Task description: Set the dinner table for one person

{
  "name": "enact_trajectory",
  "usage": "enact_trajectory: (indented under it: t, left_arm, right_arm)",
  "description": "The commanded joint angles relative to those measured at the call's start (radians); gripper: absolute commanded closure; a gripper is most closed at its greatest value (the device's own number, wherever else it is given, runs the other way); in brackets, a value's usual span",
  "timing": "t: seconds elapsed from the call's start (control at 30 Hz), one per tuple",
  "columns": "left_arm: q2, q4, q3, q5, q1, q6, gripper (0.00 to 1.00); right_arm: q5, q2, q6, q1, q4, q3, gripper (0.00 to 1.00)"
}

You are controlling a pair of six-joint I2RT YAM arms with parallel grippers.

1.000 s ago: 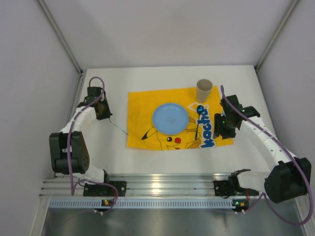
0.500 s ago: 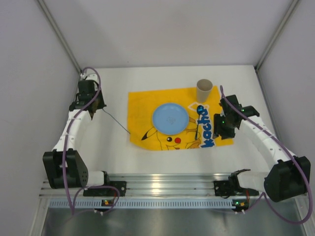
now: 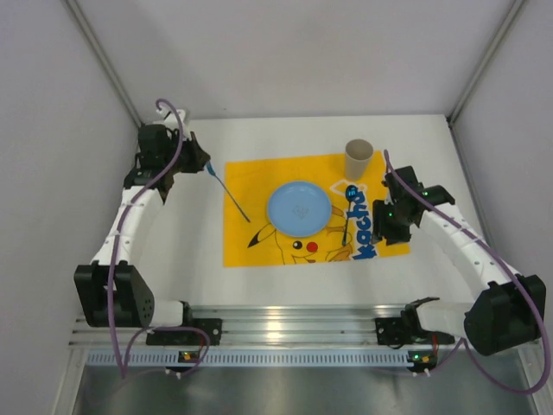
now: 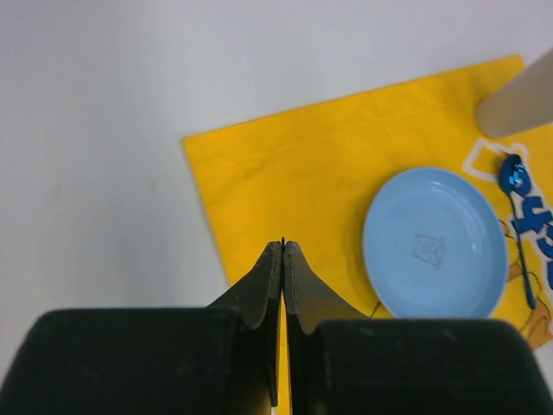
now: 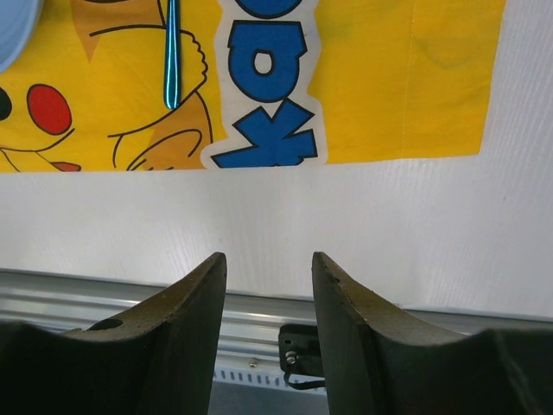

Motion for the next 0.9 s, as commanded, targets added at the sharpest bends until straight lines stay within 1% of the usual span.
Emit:
enact_trajectory:
  t: [0.0,0.07,0.1,0.13,0.17,0.2,0.23,0.27,0.33,0.37,0.5,0.63,0.73,0.8,0.87]
  left_arm:
    - [0.084,0.118,-0.010,0.201,-0.072,0.001,1.00]
    - [0.150,0.105,0.016,0.192,-0.125,0.042,1.00]
    - [0.173,0.091,0.030,0.146,-0.143,0.065,1.00]
    - [0.229,0.016,0.083,0.100,-0.190,0.097,1.00]
    - [0.260,-0.024,0.117,0.054,-0.214,0.166,1.00]
    - [0.295,-0.075,0.154,-0.013,-0.232,0.192,1.00]
    - [0.331,-0.121,0.230,-0.047,-0.260,0.218,1.00]
    - [0.396,-0.203,0.266,-0.066,-0.269,0.253,1.00]
    - [0.450,-0.256,0.340,-0.093,-0.275,0.266,1.00]
    - [0.483,-0.283,0.352,-0.097,-0.275,0.271,1.00]
    - [0.506,-0.250,0.343,-0.109,-0.277,0.303,1.00]
    - [0.550,-0.273,0.363,-0.140,-0.275,0.343,1.00]
    - [0.563,-0.261,0.357,-0.121,-0.275,0.323,1.00]
    - [0.575,-0.259,0.356,-0.075,-0.277,0.314,1.00]
    - [0.580,-0.247,0.337,-0.072,-0.277,0.298,1.00]
  right_arm:
    - [-0.012,-0.014,-0.002,0.013,0.014,0.019,0.55]
    - [-0.012,-0.017,-0.001,0.015,0.014,0.015,0.55]
    - [-0.007,-0.018,0.001,0.015,0.014,0.013,0.55]
    - [-0.005,-0.024,0.002,0.013,0.012,0.012,0.55]
    - [-0.004,-0.026,0.004,0.015,0.012,0.005,0.55]
    - [-0.004,-0.027,0.008,0.013,0.014,0.001,0.55]
    - [-0.002,-0.037,0.012,0.013,0.016,-0.004,0.55]
    - [-0.001,-0.040,0.016,0.013,0.016,-0.014,0.55]
    - [-0.001,-0.049,0.028,0.015,0.022,-0.024,0.55]
    - [-0.001,-0.050,0.035,0.015,0.023,-0.033,0.55]
    - [0.001,-0.064,0.053,0.015,0.028,-0.045,0.55]
    - [0.008,-0.075,0.061,0.015,0.026,-0.056,0.55]
    - [0.011,-0.077,0.067,0.015,0.026,-0.061,0.55]
    - [0.011,-0.074,0.071,0.015,0.026,-0.061,0.55]
    - [0.013,-0.072,0.073,0.015,0.028,-0.057,0.55]
